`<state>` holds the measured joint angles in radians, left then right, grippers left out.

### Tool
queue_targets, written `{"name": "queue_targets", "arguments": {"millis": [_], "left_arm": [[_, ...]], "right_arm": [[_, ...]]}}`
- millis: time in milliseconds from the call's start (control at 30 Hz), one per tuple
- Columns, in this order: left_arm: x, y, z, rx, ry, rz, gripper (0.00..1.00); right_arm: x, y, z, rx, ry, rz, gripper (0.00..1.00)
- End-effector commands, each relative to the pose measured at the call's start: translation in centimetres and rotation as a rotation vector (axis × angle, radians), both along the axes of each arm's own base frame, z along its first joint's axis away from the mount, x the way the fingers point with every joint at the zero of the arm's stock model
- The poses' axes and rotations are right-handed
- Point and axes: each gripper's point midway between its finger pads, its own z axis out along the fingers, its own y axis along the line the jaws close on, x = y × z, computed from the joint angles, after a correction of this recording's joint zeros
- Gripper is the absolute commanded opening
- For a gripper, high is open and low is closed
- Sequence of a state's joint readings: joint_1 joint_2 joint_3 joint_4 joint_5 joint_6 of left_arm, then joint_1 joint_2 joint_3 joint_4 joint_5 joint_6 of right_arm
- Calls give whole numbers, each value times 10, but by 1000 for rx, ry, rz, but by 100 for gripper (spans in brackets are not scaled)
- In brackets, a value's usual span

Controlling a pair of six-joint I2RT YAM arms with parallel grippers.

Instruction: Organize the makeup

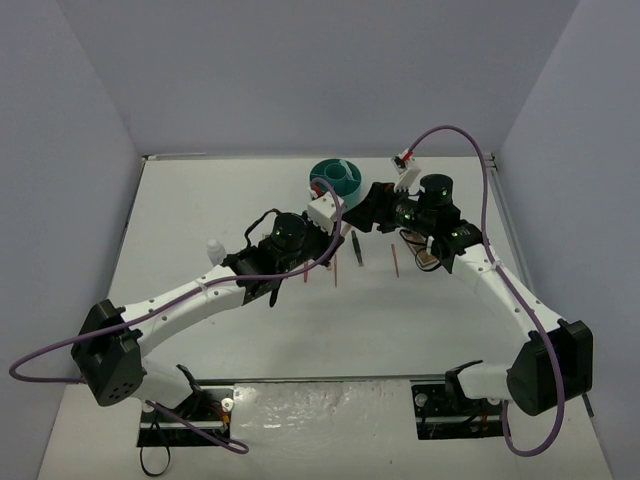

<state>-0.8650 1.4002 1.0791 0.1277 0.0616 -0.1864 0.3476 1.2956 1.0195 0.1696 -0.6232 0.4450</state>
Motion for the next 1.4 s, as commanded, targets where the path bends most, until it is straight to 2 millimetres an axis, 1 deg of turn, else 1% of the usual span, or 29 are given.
{"name": "queue_targets", "arguments": {"millis": [0, 233, 333, 500, 633, 700, 767, 800, 867, 967, 1000, 1067, 1100, 1167, 1233, 1300, 1367], "left_arm": [[3, -16, 63, -139, -110, -33, 0], [4, -19, 65, -140, -108, -36, 0], [5, -20, 64, -140, -103, -36, 0], [6, -21, 62, -138, -96, -36, 0], [8, -20, 59, -131, -92, -25, 0], [9, -20, 58, -128, -88, -22, 0], [9, -20, 56, -121, -83, -19, 0], [10, -20, 55, -119, -82, -14, 2], [12, -17, 54, -113, -80, 0, 11], [15, -12, 51, -107, -72, 27, 36], [16, -10, 49, -105, -65, 36, 42], [20, -3, 47, -103, -51, 66, 59], [22, 2, 44, -96, -40, 83, 65], [32, 16, 42, -89, -21, 146, 75], [35, 30, 37, -81, 21, 192, 82], [41, 55, 35, -70, 52, 258, 90], [42, 77, 34, -56, 84, 315, 95]], "right_arm": [[3, 10, 35, 50, -116, 48, 60], [0, 11, 33, 46, -118, 60, 46], [0, 12, 32, 46, -116, 68, 42], [-1, 11, 32, 43, -121, 67, 25], [1, 10, 30, 34, -123, 59, 7], [1, 9, 30, 32, -127, 54, 2], [2, 9, 30, 27, -134, 50, 0], [3, 8, 31, 24, -139, 44, 0], [5, 7, 32, 17, -147, 36, 0], [11, 3, 31, -6, -159, 10, 0], [15, 0, 32, -16, -168, -11, 0], [22, -3, 32, -37, -184, -34, 0], [27, -5, 33, -51, -195, -52, 0], [38, -12, 34, -84, -224, -82, 0], [56, -20, 38, -113, -247, -133, 0], [74, -29, 41, -156, -286, -171, 0], [95, -36, 40, -205, -312, -213, 0]]}}
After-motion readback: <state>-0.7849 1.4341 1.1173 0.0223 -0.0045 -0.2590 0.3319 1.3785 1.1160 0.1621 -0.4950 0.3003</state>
